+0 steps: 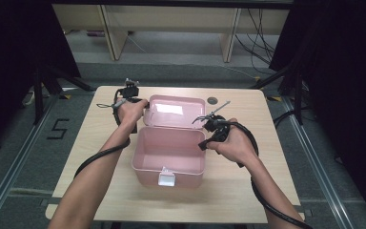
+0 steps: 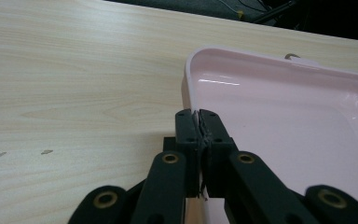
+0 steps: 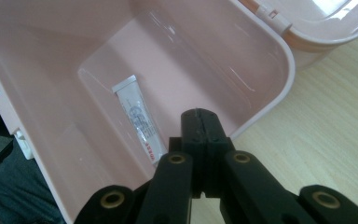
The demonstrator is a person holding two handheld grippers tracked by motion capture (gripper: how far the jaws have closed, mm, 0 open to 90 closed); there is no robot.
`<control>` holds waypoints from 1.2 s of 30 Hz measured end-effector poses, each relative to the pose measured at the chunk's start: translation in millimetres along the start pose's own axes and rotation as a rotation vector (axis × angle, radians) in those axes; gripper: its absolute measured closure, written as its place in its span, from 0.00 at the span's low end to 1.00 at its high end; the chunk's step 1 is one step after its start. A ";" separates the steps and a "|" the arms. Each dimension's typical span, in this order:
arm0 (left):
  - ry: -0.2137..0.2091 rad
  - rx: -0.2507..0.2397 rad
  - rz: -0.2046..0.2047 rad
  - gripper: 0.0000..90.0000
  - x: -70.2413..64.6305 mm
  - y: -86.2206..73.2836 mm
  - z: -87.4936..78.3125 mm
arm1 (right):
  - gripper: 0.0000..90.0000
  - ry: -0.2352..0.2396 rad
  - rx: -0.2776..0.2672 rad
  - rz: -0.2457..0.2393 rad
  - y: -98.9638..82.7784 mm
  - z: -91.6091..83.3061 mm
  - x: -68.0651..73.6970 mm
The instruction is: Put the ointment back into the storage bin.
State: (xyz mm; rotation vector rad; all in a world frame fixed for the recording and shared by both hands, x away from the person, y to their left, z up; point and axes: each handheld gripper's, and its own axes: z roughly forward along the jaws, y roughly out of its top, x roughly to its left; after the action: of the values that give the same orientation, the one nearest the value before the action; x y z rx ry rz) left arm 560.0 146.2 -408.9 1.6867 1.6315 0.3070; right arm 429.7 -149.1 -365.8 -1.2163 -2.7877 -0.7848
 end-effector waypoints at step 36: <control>-0.065 -0.104 -0.005 0.97 8.6 0.8 -24.4 | 1.00 0.043 -0.036 0.016 1.5 15.2 -6.5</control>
State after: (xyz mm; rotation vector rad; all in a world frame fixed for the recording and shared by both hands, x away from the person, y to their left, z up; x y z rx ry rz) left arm 546.3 162.7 -394.4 1.5983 1.5455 0.3250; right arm 438.2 -146.0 -379.7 -1.2105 -2.7385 -0.8532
